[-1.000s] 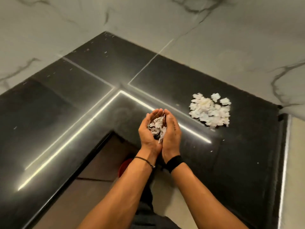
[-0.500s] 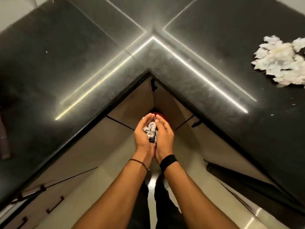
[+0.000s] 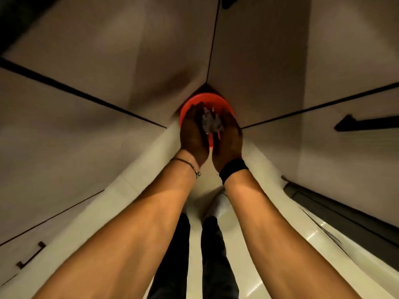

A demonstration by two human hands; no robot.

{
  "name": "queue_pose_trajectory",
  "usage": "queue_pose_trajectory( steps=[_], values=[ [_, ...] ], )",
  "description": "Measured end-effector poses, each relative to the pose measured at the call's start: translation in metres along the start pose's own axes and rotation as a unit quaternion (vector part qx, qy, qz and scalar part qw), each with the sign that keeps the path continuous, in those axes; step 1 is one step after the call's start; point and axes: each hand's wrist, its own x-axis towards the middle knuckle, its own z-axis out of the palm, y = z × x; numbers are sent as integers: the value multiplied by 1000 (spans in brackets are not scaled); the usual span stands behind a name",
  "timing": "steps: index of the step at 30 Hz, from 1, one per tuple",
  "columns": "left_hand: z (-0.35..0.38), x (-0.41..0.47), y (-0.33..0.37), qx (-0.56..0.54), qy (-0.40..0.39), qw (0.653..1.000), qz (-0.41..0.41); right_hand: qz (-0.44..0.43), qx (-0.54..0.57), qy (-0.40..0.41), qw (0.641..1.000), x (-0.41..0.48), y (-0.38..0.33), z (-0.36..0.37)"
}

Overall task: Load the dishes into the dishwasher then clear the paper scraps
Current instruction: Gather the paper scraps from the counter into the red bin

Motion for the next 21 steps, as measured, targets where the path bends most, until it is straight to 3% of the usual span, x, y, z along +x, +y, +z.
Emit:
queue_pose_trajectory(
  steps=[2, 9, 14, 21],
  values=[
    [1, -7, 3, 53, -7, 998, 30, -22, -2, 9, 1000, 6, 5, -7],
    [0, -37, 20, 17, 6, 1000, 4, -27, 2, -16, 999, -11, -9, -20],
    [20, -111, 44, 69, 1, 997, 39, -67, -78, 28, 994, -79, -49, -17],
    [51, -257, 95, 145, -109, 977, 108, -165, -91, -69, 980, -230, -144, -24]
  ],
)
